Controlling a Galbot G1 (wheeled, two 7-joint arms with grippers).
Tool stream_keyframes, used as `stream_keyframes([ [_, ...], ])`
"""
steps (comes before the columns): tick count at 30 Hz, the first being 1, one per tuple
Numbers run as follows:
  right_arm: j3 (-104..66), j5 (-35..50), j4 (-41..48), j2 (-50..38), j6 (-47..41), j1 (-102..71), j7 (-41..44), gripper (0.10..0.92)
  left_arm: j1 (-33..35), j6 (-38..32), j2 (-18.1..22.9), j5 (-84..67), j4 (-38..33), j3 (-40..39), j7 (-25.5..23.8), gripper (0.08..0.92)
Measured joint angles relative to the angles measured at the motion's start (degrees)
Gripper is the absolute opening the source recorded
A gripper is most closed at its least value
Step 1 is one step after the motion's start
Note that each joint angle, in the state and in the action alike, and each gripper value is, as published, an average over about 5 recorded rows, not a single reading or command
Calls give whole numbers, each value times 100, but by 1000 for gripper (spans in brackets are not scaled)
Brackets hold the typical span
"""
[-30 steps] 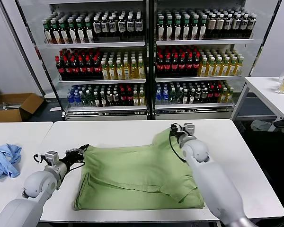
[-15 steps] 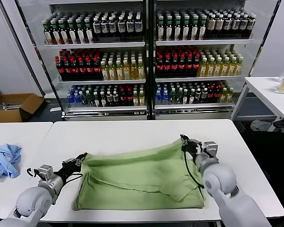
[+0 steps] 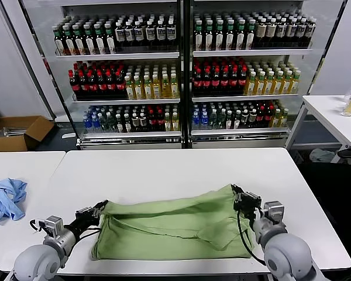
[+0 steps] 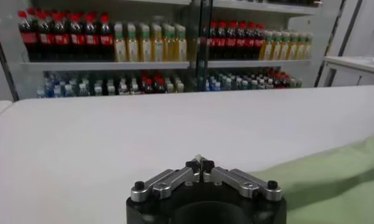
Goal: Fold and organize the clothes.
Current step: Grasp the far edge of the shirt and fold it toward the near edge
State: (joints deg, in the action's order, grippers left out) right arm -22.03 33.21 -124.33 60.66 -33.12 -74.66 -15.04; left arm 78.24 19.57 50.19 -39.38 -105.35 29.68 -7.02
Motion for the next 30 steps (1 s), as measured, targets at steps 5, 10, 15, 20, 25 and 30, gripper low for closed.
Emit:
stream_keyframes([
  [5,-93,-106,-214,4,-6,-343,-6,106,104,126,-27,3,-46,82,-20,84],
  [10,-98,-207,-376,42,-8,-640,-7,106,132,206,-40,12,-60,101,-70,84],
  [15,-73,-359,-414,103,-8,-942,15,106,119,243,-35,56,-31,74,-88,84],
  [20,-107,-467,-431,117,-7,-1114,45,107,103,316,-40,136,38,72,-126,84],
  [25,-175,-534,-500,106,-6,-1187,18,173,105,401,-25,260,41,97,-112,121],
  [30,-300,-566,-593,114,-6,-1282,7,319,148,418,20,326,-34,188,-5,261],
])
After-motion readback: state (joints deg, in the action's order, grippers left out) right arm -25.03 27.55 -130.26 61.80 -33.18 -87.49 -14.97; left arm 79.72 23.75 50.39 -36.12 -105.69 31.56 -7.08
